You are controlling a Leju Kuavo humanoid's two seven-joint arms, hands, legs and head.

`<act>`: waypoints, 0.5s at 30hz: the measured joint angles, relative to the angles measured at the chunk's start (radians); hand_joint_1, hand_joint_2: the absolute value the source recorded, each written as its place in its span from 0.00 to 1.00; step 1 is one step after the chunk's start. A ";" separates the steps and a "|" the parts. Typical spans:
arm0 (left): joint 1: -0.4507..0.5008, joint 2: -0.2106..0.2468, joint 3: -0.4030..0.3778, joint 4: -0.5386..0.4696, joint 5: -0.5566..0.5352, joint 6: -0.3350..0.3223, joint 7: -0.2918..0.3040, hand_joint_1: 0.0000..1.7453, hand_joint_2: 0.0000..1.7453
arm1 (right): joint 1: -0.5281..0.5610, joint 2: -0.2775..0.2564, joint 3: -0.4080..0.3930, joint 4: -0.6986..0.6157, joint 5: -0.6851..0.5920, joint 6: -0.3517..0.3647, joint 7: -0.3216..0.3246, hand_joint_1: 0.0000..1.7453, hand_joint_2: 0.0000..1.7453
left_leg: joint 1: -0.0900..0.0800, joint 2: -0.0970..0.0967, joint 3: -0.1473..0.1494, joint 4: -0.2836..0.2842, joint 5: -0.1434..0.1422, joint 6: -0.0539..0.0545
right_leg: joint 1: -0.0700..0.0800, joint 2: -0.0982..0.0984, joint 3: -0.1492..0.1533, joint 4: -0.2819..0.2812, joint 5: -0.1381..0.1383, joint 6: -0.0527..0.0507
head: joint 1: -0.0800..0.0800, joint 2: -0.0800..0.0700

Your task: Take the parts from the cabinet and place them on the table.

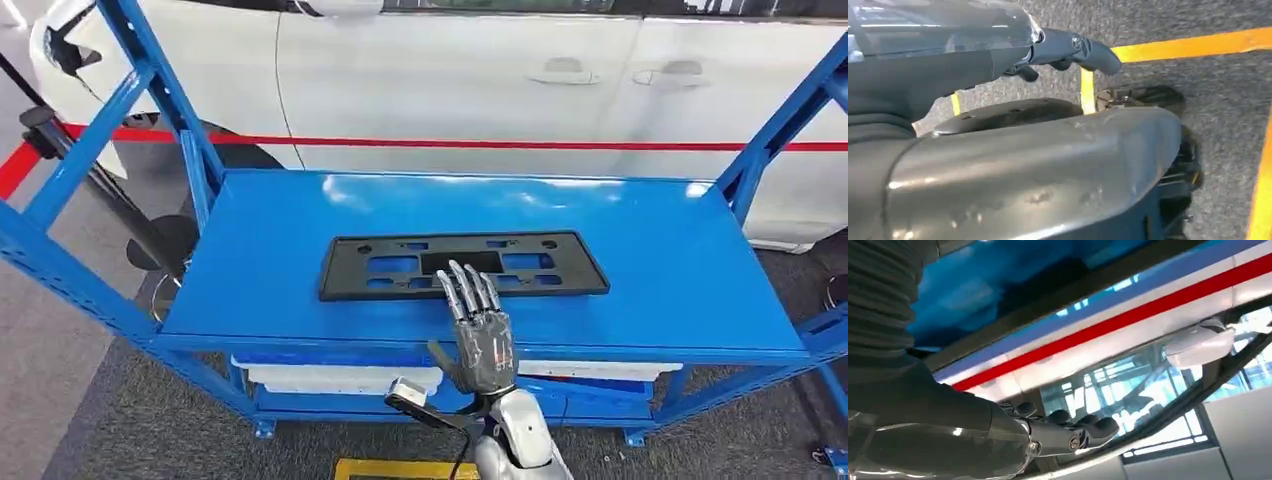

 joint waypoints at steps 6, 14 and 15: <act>-0.007 0.000 -0.014 0.000 -0.016 -0.002 0.009 0.00 0.00 | -0.089 -0.020 0.061 0.118 -0.002 0.000 0.066 0.00 1.00 | -0.001 0.003 0.018 -0.004 -0.014 0.017 | -0.001 0.002 0.019 -0.010 0.021 0.005 | -0.006 0.000; -0.007 0.000 -0.021 0.000 -0.030 -0.005 0.018 0.00 0.00 | -0.174 -0.025 0.141 0.245 -0.022 0.000 0.103 0.00 1.00 | 0.000 0.003 0.026 -0.016 -0.012 0.000 | 0.001 0.002 0.019 -0.009 0.017 -0.003 | -0.006 0.000; -0.007 0.000 -0.021 0.000 -0.031 -0.005 0.018 0.00 0.00 | -0.180 -0.025 0.147 0.253 -0.022 0.000 0.105 0.00 1.00 | 0.000 0.003 0.026 -0.016 -0.012 -0.002 | 0.001 0.002 0.019 -0.008 0.017 -0.003 | -0.006 0.000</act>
